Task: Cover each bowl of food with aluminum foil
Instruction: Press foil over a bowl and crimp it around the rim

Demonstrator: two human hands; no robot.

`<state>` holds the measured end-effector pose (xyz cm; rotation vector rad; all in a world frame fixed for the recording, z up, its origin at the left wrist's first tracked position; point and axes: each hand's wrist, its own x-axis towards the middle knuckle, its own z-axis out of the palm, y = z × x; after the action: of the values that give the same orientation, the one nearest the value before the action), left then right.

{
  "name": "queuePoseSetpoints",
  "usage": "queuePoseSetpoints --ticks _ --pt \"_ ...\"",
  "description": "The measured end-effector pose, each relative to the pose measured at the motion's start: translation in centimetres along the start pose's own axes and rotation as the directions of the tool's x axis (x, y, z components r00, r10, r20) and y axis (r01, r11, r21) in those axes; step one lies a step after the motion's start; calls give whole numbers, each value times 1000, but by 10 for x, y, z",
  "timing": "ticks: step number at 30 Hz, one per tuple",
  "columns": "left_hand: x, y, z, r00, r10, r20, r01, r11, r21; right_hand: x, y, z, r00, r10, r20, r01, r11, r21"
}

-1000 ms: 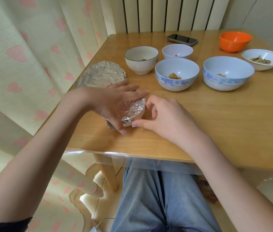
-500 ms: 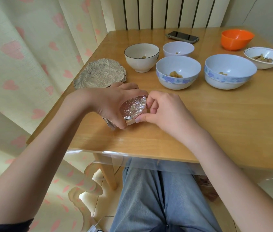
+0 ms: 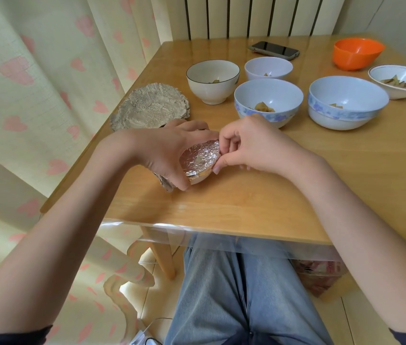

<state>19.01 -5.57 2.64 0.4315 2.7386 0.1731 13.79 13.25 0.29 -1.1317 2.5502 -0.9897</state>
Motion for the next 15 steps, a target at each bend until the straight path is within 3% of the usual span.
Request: queuePoseSetpoints --ticks 7,15 --pt "0 2 0 1000 -8 1 8 1000 -19 24 -12 -21 989 -4 146 56 934 -352" --pt "-1 6 -3 999 -35 -5 35 999 -5 19 -6 -26 992 -49 113 82 946 -314"
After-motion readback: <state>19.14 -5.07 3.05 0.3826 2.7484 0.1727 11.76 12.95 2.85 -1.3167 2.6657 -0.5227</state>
